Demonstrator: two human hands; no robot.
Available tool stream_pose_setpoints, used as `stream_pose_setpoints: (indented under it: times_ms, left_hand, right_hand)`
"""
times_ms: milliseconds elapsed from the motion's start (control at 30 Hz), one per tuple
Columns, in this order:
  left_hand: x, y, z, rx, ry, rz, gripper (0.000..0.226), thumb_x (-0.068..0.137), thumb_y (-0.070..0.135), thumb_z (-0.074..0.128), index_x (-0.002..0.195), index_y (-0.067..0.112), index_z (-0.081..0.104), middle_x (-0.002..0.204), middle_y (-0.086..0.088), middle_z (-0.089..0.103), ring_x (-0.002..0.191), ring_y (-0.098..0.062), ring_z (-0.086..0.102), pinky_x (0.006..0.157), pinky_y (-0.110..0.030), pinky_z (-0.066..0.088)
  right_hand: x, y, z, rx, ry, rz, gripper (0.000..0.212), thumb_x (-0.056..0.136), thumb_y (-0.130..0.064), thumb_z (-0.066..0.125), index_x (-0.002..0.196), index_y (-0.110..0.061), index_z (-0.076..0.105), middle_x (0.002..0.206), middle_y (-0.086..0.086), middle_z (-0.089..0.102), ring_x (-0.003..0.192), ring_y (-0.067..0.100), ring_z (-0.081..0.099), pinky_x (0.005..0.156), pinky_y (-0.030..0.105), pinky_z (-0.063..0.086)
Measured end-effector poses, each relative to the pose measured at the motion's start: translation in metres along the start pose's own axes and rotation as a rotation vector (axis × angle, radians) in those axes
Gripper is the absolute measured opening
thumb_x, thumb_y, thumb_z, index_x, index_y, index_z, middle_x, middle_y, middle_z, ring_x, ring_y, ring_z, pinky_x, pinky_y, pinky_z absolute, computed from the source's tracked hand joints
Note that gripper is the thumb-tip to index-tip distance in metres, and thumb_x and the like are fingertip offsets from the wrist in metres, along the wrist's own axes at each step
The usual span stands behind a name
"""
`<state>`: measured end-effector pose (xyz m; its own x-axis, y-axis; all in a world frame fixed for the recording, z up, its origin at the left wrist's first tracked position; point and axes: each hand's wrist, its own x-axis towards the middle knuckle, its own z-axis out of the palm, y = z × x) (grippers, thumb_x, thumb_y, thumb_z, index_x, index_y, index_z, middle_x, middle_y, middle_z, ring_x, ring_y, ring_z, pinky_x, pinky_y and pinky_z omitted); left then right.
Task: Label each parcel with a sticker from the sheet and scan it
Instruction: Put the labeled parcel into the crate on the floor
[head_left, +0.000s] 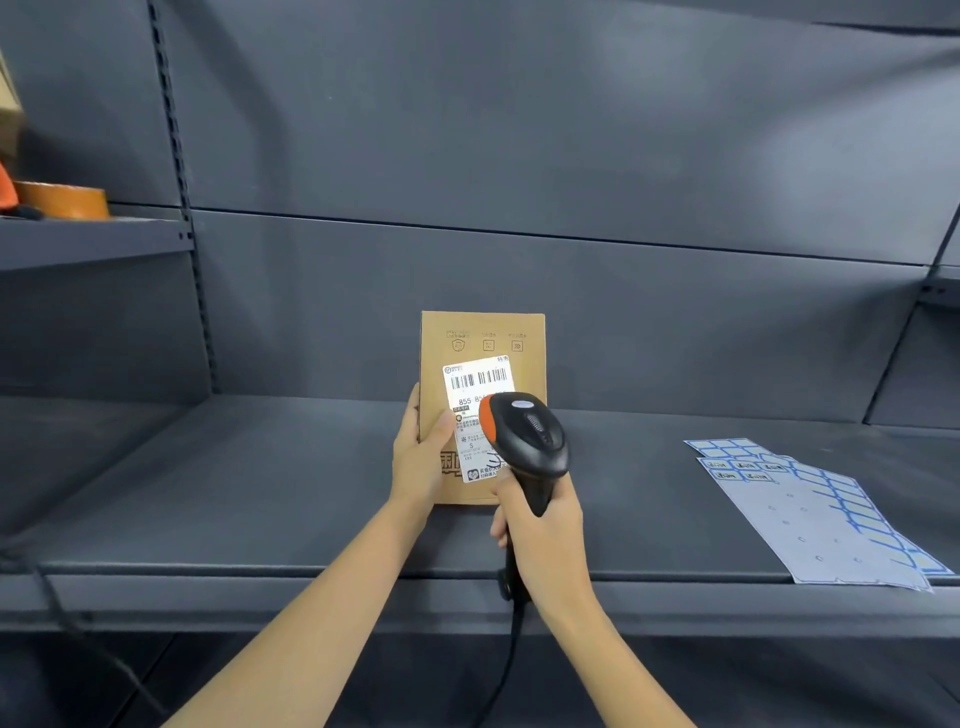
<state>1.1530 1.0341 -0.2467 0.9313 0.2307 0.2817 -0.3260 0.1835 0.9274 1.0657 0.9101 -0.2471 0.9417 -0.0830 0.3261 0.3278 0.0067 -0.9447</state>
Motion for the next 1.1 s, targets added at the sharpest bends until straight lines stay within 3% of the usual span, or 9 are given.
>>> stream_pose_setpoints:
  times_ms: [333, 467, 633, 700, 800, 900, 1100]
  left_hand:
    - [0.002, -0.002, -0.001, 0.011, 0.004, -0.006, 0.055, 0.096, 0.018, 0.055, 0.146, 0.028, 0.035, 0.129, 0.007, 0.061, 0.113, -0.012, 0.061, 0.080, -0.017, 0.054]
    - [0.003, -0.001, -0.001, 0.013, 0.009, -0.018, 0.055, 0.095, 0.020, 0.056, 0.145, 0.031, 0.036, 0.127, 0.010, 0.061, 0.110, -0.005, 0.060, 0.079, -0.015, 0.050]
    - [0.003, -0.002, -0.001, 0.039, 0.023, -0.023, 0.054, 0.096, 0.024, 0.055, 0.145, 0.035, 0.035, 0.126, 0.016, 0.060, 0.109, 0.000, 0.056, 0.080, -0.013, 0.039]
    - [0.003, -0.002, -0.001, 0.038, 0.024, -0.028, 0.055, 0.096, 0.023, 0.055, 0.145, 0.035, 0.035, 0.125, 0.017, 0.060, 0.108, 0.002, 0.056, 0.078, -0.013, 0.040]
    - [0.004, -0.003, -0.001, 0.039, 0.026, -0.038, 0.053, 0.096, 0.020, 0.055, 0.143, 0.036, 0.038, 0.113, 0.027, 0.062, 0.097, 0.013, 0.058, 0.070, -0.007, 0.043]
    - [0.004, -0.003, -0.001, 0.046, 0.025, -0.040, 0.051, 0.096, 0.019, 0.055, 0.140, 0.038, 0.039, 0.101, 0.034, 0.064, 0.088, 0.021, 0.058, 0.063, -0.002, 0.044]
    - [0.002, -0.001, -0.003, 0.077, -0.001, -0.031, 0.051, 0.096, 0.021, 0.055, 0.141, 0.038, 0.038, 0.114, 0.027, 0.062, 0.095, 0.016, 0.058, 0.076, -0.006, 0.045]
  right_hand:
    - [0.004, -0.003, -0.010, 0.025, 0.030, -0.013, 0.017, 0.089, -0.024, 0.062, 0.104, -0.017, 0.058, 0.054, 0.001, 0.058, 0.048, 0.008, 0.050, 0.052, 0.015, 0.045]
    - [0.033, -0.009, -0.030, -0.017, 0.084, -0.003, 0.016, 0.084, -0.028, 0.061, 0.099, -0.021, 0.056, 0.056, 0.001, 0.061, 0.045, 0.011, 0.051, 0.048, 0.019, 0.045]
    - [0.099, -0.007, -0.078, -0.251, 0.147, 0.290, 0.025, 0.087, -0.024, 0.056, 0.102, -0.005, 0.052, 0.074, 0.006, 0.062, 0.058, 0.019, 0.055, 0.061, 0.032, 0.046]
    - [0.116, -0.003, -0.093, -0.415, 0.117, 0.372, 0.024, 0.087, -0.023, 0.054, 0.098, -0.002, 0.051, 0.078, 0.010, 0.055, 0.064, 0.022, 0.053, 0.062, 0.030, 0.044]
    - [0.126, 0.007, -0.103, -0.806, 0.143, 0.357, 0.029, 0.088, -0.020, 0.056, 0.102, 0.001, 0.044, 0.090, 0.013, 0.052, 0.078, 0.026, 0.052, 0.062, 0.029, 0.039]
    - [0.127, 0.024, -0.109, -1.049, 0.161, 0.304, 0.046, 0.088, -0.018, 0.057, 0.122, 0.008, 0.039, 0.117, 0.020, 0.051, 0.112, 0.036, 0.047, 0.082, 0.032, 0.036]
    - [0.124, 0.044, -0.108, -1.229, 0.151, 0.259, 0.051, 0.091, -0.029, 0.057, 0.122, 0.008, 0.040, 0.121, 0.022, 0.052, 0.115, 0.038, 0.041, 0.093, 0.036, 0.035]
